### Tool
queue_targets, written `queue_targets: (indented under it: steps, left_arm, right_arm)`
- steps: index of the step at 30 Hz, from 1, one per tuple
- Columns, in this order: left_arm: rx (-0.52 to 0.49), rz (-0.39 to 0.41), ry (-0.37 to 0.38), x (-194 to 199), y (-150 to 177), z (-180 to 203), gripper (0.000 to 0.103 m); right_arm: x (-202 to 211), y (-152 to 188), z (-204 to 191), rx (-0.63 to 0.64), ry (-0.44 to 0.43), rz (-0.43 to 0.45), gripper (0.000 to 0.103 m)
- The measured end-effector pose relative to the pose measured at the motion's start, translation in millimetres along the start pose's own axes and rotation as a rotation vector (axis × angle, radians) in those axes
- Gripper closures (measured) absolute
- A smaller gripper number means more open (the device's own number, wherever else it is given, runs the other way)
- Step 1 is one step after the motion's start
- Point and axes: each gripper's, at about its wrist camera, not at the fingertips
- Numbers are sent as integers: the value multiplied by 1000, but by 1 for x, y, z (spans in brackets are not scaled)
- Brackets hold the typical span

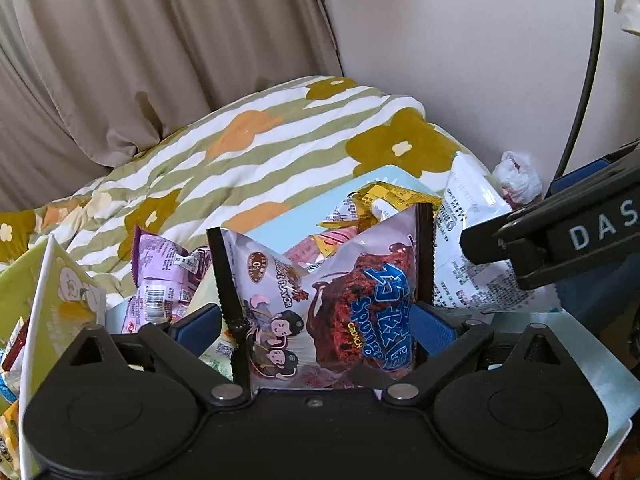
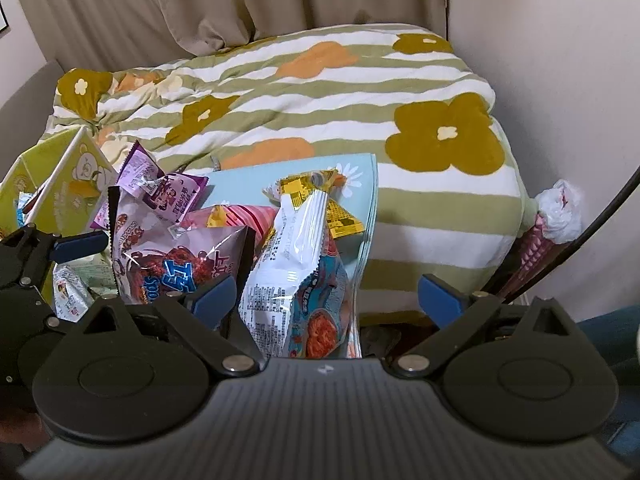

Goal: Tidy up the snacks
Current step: 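Grasp the pink-blue cookie bag with the left tool while the right tool grasps the white wrapped snack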

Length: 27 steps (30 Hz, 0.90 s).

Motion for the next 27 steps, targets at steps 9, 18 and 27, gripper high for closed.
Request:
queue_targets:
  steps: [9, 18, 27]
  left_arm:
    - [2, -19, 24, -8, 2, -2, 4]
    - [32, -68, 33, -21, 6, -13, 5]
    - [43, -49, 83, -28, 7, -19, 2]
  right_arm:
    - [-18, 0, -4, -3, -14, -34, 0]
    - [-27, -2, -9, -8, -20, -53, 0]
    - [-34, -3, -10, -11, -12, -66, 0]
Point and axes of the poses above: each gripper's, at about its wrist camera, not at the fingertips, and x roughly against the way its jaws point, z to its right, y to its underside, and after that the axes turned 3 degrees about z, right-handed
